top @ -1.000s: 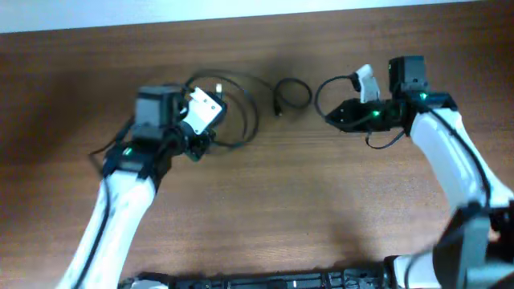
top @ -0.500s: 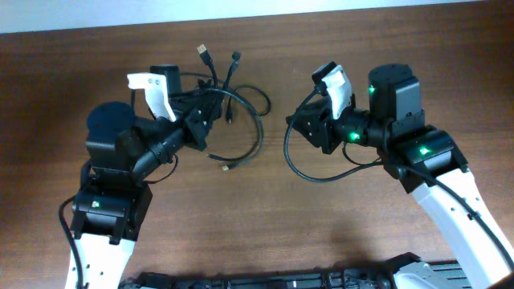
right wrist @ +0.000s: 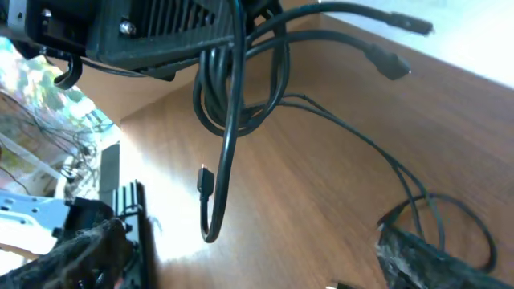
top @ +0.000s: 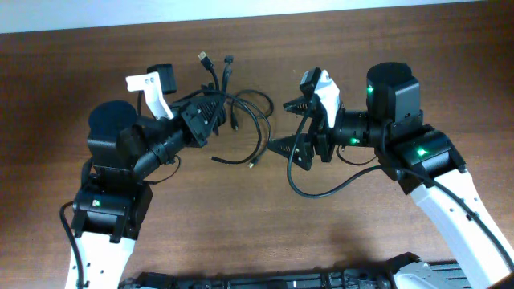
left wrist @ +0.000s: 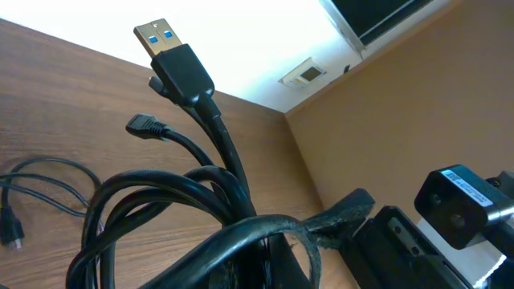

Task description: Untangle cables

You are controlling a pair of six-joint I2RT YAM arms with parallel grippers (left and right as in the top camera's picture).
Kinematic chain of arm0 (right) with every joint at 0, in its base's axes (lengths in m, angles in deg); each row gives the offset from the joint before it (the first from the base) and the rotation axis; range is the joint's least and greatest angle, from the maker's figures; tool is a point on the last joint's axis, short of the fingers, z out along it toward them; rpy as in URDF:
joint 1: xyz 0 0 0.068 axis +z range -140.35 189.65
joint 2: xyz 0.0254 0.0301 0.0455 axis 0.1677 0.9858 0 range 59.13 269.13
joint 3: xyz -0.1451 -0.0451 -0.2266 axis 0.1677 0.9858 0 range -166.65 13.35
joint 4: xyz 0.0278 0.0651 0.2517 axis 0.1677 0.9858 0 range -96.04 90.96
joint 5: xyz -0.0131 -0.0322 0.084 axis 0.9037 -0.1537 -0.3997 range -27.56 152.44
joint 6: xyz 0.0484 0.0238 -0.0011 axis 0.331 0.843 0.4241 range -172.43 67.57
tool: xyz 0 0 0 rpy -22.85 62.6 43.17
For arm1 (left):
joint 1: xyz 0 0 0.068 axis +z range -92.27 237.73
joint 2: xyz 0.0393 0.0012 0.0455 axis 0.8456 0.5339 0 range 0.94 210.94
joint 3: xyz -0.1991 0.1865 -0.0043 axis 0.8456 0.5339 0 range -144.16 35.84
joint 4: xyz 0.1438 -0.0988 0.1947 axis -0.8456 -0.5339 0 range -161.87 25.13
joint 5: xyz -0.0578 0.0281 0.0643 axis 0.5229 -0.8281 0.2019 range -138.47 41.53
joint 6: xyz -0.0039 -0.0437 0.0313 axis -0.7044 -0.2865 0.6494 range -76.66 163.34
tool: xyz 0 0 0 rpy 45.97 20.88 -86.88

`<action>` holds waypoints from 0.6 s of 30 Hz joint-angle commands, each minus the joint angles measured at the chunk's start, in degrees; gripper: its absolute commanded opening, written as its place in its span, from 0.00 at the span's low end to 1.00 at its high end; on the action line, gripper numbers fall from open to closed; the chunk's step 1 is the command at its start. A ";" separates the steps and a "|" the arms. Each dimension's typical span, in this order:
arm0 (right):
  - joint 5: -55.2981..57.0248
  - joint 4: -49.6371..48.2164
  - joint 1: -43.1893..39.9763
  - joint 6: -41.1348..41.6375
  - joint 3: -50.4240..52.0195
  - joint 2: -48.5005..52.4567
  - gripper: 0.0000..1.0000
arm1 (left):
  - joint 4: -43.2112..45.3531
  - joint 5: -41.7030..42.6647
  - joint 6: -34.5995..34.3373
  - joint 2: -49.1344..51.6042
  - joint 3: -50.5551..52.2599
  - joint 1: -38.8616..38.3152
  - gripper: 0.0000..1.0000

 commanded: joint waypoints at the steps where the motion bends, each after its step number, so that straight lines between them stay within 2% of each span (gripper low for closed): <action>1: -1.36 -1.22 1.27 -1.22 -0.11 -0.37 0.99 | 1.49 2.84 -0.48 -0.17 -0.83 0.07 0.00; 6: -0.92 -4.72 5.18 -1.20 -0.11 2.12 0.99 | 4.39 4.50 -0.46 -0.17 -0.83 -3.48 0.00; 7: -0.94 -4.87 5.70 -1.20 -0.11 2.78 0.75 | 4.48 4.48 -0.46 -0.17 -0.83 -4.20 0.00; 8: -0.87 -4.94 5.77 -1.20 -0.11 3.02 0.26 | 4.48 4.46 -0.44 -0.17 -0.83 -4.55 0.00; 9: -0.70 -4.96 5.42 -1.20 -0.13 2.99 0.04 | 4.44 4.48 -0.26 -0.17 -0.83 -4.52 0.00; 11: -0.72 -5.99 3.89 -0.96 -0.13 2.43 0.04 | 4.44 4.48 3.26 -0.17 -0.83 -4.52 0.00; 12: -0.70 -7.74 2.05 -0.96 -0.13 1.84 0.04 | 3.58 4.50 8.11 -0.17 -0.83 -4.52 0.00; 14: -0.63 -12.00 -1.03 -0.66 -0.13 1.77 0.04 | -0.37 4.63 11.91 -0.17 -0.83 -4.55 0.00; 17: 7.39 -18.40 -4.55 -0.55 -0.13 1.84 0.04 | -6.69 8.90 18.03 0.07 -0.83 -4.81 0.00; 18: 11.10 -19.67 -4.96 -0.55 -0.13 1.86 0.04 | -7.74 11.04 18.16 0.24 -0.83 -4.96 0.00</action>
